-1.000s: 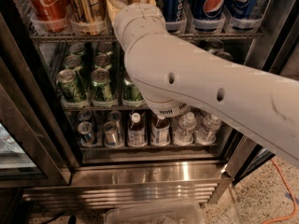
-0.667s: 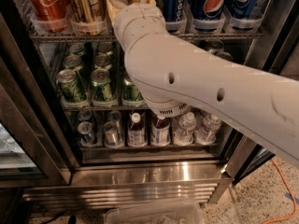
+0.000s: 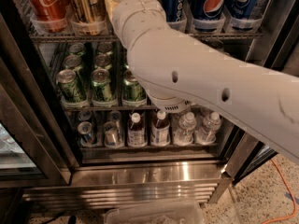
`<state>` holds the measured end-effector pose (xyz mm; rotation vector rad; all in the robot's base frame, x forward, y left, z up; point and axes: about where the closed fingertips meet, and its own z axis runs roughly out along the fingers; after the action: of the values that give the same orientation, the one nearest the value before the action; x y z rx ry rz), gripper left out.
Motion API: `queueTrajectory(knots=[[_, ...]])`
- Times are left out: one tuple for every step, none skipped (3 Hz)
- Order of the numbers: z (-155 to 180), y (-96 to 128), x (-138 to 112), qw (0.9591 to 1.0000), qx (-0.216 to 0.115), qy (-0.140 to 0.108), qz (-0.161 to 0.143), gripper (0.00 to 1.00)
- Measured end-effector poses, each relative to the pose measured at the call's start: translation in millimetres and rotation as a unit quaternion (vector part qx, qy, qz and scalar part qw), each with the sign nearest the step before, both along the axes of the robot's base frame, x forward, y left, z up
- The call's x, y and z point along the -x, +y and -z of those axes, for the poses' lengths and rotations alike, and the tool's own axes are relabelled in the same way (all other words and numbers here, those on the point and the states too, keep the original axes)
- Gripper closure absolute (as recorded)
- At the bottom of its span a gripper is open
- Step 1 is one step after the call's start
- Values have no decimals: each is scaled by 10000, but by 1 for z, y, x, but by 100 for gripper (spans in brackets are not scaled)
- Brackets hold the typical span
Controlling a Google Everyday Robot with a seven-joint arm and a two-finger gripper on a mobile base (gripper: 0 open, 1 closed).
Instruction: Pick orange can from top shelf of fridge
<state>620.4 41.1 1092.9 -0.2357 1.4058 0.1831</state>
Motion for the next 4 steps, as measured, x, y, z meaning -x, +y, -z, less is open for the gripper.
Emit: queueTrajectory(knots=[[-13, 3, 4, 9997, -31, -129, -207, 100], [-13, -4, 13, 9997, 46, -62, -233, 100], [-16, -4, 15, 9996, 44, -75, -252, 100], [-21, 0, 19, 9994, -36, -86, -331, 100]])
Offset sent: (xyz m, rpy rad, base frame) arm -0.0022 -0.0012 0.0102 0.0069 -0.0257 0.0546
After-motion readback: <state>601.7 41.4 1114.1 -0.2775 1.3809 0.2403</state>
